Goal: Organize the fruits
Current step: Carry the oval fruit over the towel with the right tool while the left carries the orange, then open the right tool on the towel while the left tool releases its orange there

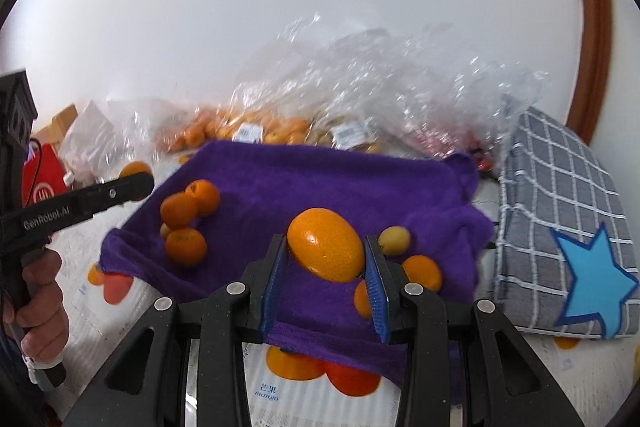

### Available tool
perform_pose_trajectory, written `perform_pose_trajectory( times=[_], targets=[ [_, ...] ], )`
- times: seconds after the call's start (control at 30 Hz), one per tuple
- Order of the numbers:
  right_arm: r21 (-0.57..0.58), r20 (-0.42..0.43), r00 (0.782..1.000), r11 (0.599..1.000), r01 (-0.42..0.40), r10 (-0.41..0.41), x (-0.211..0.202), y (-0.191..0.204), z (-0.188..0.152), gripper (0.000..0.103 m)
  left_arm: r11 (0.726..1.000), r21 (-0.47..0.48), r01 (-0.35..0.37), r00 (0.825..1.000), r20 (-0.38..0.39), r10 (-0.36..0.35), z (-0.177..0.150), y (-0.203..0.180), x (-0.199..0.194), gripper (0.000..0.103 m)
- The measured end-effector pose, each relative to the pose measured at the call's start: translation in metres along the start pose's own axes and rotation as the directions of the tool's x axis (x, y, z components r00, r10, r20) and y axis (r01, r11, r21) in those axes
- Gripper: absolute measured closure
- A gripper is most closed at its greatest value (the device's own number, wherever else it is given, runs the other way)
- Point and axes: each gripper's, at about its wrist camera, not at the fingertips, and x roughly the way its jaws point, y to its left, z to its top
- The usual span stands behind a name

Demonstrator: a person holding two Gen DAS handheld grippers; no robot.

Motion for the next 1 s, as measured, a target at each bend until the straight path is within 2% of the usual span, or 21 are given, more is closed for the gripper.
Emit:
perform_pose_trajectory(
  times=[0.17, 0.3, 0.6, 1.0],
  targets=[
    [0.010, -0.078, 0.996, 0.999, -0.036, 0.037, 0.025, 0.002, -0.013, 0.065, 1.000, -0.021, 0.012, 1.000, -0.029, -0.012, -0.008, 0.010, 0.010, 0.070],
    [0.012, -0.106, 0.993, 0.999, -0.048, 0.049, 0.034, 0.003, -0.018, 0.065, 0.998, -0.048, 0.037, 0.999, -0.035, -0.039, -0.009, 0.015, 0.012, 0.070],
    [0.020, -0.138, 0.989, 0.999, -0.049, 0.051, 0.045, 0.003, -0.022, 0.065, 0.999, -0.021, 0.040, 0.999, -0.031, -0.041, -0.012, 0.010, 0.013, 0.070],
    [0.024, -0.120, 0.992, 0.999, -0.034, 0.036, 0.032, -0.001, -0.022, 0.064, 0.998, 0.018, 0.064, 0.997, -0.044, -0.064, -0.017, 0.002, 0.017, 0.070]
  ],
)
